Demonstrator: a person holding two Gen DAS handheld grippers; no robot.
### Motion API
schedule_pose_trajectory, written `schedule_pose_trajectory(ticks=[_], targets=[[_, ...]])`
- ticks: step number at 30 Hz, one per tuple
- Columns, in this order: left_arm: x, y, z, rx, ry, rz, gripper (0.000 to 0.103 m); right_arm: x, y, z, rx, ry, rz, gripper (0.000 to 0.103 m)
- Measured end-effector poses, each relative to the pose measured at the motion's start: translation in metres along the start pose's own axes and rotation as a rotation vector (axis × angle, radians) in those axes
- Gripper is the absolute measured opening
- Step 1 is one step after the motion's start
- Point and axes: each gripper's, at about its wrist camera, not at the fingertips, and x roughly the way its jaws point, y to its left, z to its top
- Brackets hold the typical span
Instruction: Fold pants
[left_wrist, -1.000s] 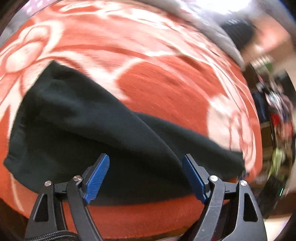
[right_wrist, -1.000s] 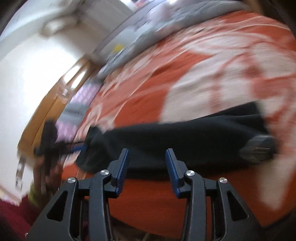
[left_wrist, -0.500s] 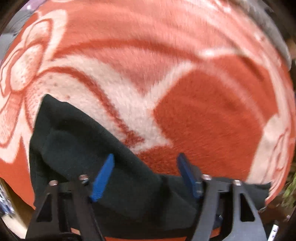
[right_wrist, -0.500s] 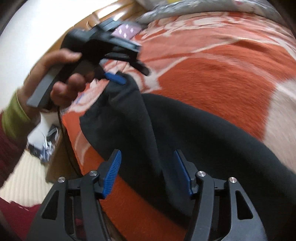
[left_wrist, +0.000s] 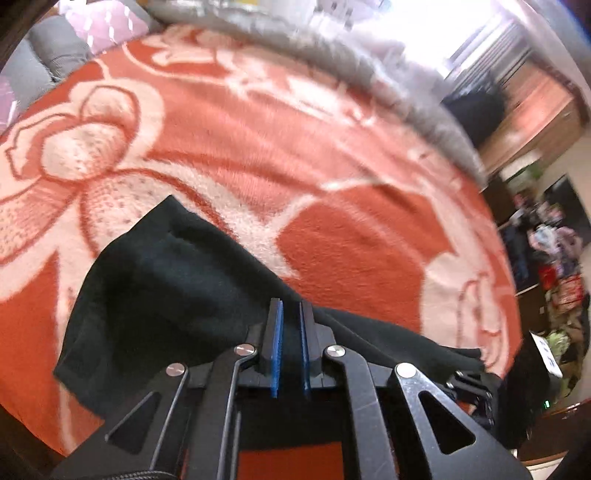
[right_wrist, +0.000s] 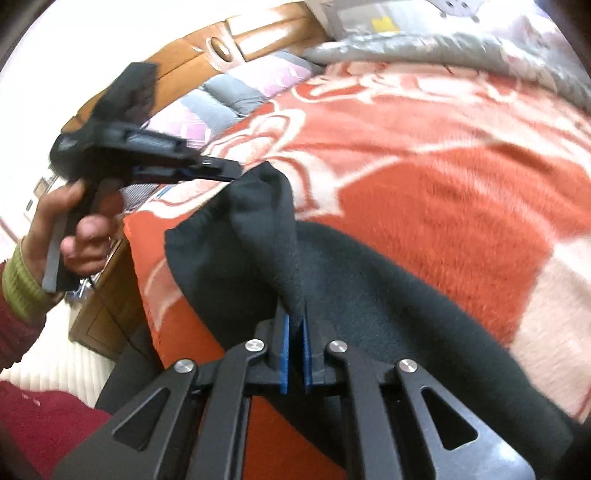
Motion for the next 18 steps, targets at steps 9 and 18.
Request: schedule_pose_trajectory(ticks=[9, 18], targets=[[0.019, -0.005, -0.012, -0.097, 0.081, 0.014, 0.073, 0.017, 0.032, -0.023, -0.217, 0.126, -0.07, 0.007], [0.123, -0.038, 0.007, -0.017, 0.285, 0.307, 0.02, 0.017, 0.029, -0.026, -0.195, 0.099, -0.057, 0.007]])
